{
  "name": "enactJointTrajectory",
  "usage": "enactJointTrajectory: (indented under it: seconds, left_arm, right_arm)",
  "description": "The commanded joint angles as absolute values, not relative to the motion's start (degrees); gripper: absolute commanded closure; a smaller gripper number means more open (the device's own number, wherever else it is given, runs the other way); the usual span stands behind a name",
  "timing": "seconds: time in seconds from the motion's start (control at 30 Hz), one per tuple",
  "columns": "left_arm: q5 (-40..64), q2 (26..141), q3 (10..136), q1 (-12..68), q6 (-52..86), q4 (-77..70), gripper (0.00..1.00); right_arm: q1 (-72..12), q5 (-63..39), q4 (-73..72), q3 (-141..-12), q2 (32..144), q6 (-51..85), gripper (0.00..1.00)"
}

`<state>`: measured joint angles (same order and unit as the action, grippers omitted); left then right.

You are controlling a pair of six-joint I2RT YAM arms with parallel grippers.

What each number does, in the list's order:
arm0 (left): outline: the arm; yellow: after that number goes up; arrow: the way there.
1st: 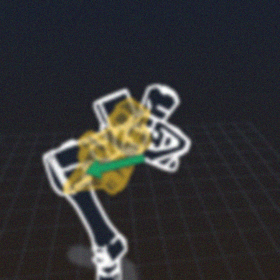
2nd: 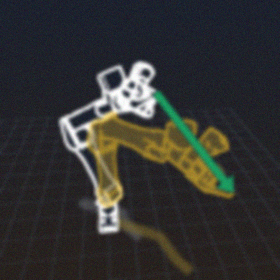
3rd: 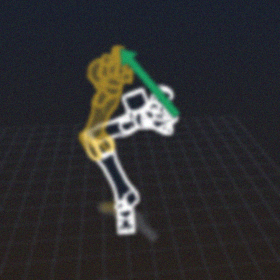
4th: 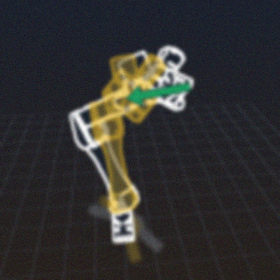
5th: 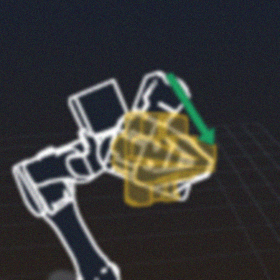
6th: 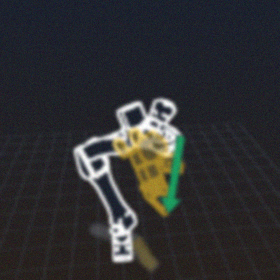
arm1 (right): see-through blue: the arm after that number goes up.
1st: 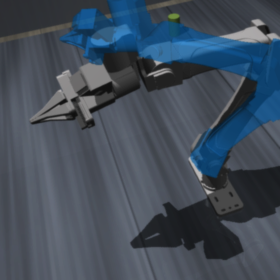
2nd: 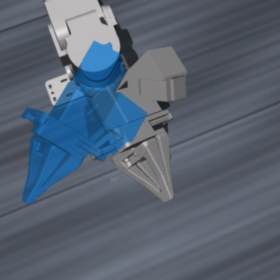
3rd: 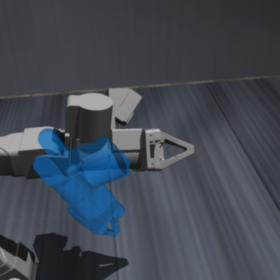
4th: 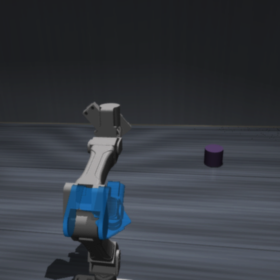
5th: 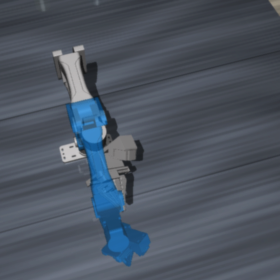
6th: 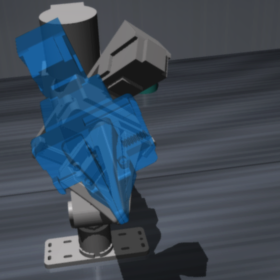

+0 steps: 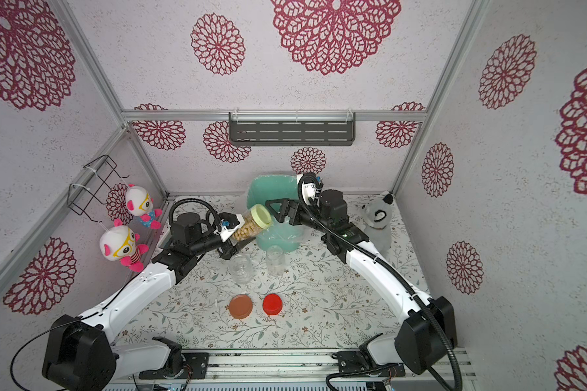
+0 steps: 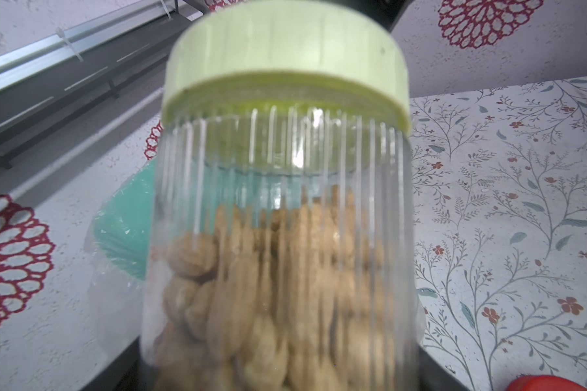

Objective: Empty moldy peanuts from jars
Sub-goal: Unscrew the lid from the jar.

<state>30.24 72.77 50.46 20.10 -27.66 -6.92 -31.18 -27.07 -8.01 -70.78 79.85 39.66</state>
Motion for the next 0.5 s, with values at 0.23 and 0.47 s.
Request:
enactJointTrajectory:
  seconds: [0.23,0.47]
  left_arm:
    - [29.62,69.79,50.54,20.65,-27.67,-14.94,1.0]
    - [29.8,69.79,50.52,20.73,-27.77,-14.77,1.0]
  right_arm:
    - [-34.97,-26.21,-7.96,-75.04,83.06,41.97,0.01]
    - [-35.33,-25.95,-10.52,-74.26,82.62,41.94,0.01]
